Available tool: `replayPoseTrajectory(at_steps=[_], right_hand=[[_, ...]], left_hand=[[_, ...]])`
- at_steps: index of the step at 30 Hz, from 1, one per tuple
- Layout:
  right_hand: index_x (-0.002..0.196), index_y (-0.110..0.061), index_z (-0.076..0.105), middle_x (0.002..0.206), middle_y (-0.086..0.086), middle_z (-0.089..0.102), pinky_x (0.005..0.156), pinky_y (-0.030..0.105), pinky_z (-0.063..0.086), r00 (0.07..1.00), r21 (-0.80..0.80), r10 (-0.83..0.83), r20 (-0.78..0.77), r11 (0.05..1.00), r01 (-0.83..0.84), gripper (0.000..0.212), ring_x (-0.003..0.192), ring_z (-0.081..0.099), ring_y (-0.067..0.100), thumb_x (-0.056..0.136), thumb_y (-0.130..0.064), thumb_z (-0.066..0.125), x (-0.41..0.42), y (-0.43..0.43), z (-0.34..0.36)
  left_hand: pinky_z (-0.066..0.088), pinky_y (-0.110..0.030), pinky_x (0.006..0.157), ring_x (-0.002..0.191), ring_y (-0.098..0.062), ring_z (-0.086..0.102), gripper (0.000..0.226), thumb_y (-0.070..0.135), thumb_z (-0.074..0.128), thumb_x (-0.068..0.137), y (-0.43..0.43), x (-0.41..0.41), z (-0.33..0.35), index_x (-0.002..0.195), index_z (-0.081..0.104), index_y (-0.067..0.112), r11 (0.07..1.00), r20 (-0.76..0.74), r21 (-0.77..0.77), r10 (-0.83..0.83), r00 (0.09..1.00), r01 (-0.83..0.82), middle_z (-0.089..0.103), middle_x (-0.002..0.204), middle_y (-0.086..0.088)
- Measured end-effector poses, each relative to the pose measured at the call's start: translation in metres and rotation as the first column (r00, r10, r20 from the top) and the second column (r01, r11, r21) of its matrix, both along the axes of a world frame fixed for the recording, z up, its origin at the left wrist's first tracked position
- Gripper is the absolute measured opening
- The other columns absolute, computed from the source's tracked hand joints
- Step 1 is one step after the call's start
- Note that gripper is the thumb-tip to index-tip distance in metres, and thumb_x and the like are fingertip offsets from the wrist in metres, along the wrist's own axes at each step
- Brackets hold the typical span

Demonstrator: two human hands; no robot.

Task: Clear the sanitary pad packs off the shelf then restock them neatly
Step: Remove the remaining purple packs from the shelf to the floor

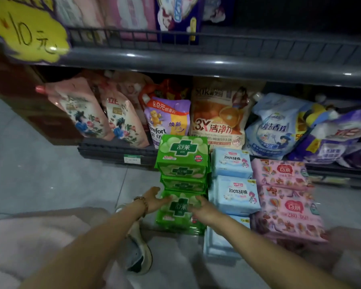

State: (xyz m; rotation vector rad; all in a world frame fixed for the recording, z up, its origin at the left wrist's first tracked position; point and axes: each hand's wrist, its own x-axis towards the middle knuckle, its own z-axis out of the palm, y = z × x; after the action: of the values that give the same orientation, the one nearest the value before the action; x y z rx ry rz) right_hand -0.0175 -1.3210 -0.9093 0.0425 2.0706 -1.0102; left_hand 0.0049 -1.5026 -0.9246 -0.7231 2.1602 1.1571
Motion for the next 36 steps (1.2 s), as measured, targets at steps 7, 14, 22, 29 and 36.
replayPoseTrajectory(at_steps=[7,14,22,29,36], right_hand=[[0.139,-0.015,0.042,0.144,0.003,0.045,0.098,0.018,0.035,0.861,0.174,0.411,-0.299,0.911,-0.374,0.048,0.13,0.044,0.017,0.095,-0.025,0.057,-0.046,0.042,0.11],[0.141,-0.016,0.04,0.143,-0.002,0.043,0.099,0.015,0.033,0.667,0.285,0.488,-0.563,0.872,-0.397,0.052,0.127,0.044,0.012,0.094,-0.027,0.059,-0.116,0.05,0.23],[0.144,-0.027,0.031,0.148,-0.008,0.031,0.104,0.023,0.033,0.655,-0.141,0.065,-0.753,0.956,-0.257,0.07,0.137,0.033,0.011,0.086,-0.041,0.066,-0.175,0.013,0.313],[0.149,-0.019,0.017,0.128,-0.008,0.046,0.074,0.009,0.048,0.77,-0.504,-0.191,-0.608,0.843,-0.189,0.089,0.101,0.053,-0.001,0.081,-0.023,0.074,-0.233,-0.053,0.332],[0.149,-0.023,0.016,0.12,-0.008,0.057,0.081,0.02,0.051,0.831,-0.584,-0.232,-0.506,0.801,-0.132,0.099,0.105,0.059,0.009,0.073,-0.031,0.079,-0.297,-0.085,0.316]], left_hand=[[0.036,-0.024,0.102,0.132,-0.023,0.041,0.06,0.025,0.057,0.093,-0.023,-0.021,0.116,0.144,0.029,0.01,0.932,-0.169,-0.253,-0.307,0.936,0.26,0.036,0.148,-0.005],[0.03,-0.025,0.109,0.136,-0.019,0.036,0.069,0.044,0.054,0.092,-0.027,-0.082,0.236,0.146,0.03,0.01,0.752,-0.347,-0.609,-0.539,0.768,0.252,0.031,0.152,-0.004],[0.019,-0.034,0.117,0.142,-0.022,0.02,0.073,0.052,0.046,0.092,-0.037,-0.147,0.334,0.15,0.018,0.018,0.578,-0.619,-0.779,-0.644,0.45,-0.244,0.023,0.155,-0.002],[0.002,-0.029,0.119,0.146,-0.016,0.002,0.068,0.056,0.026,0.096,-0.047,-0.192,0.343,0.152,0.005,0.023,0.678,-0.688,-0.703,-0.571,0.447,-0.216,0.005,0.159,0.001],[-0.007,-0.036,0.114,0.141,-0.023,-0.017,0.08,0.067,-0.033,0.072,-0.059,-0.228,0.311,0.145,-0.015,0.038,0.48,-0.596,-0.802,-0.616,0.516,-0.354,-0.015,0.155,-0.002]])
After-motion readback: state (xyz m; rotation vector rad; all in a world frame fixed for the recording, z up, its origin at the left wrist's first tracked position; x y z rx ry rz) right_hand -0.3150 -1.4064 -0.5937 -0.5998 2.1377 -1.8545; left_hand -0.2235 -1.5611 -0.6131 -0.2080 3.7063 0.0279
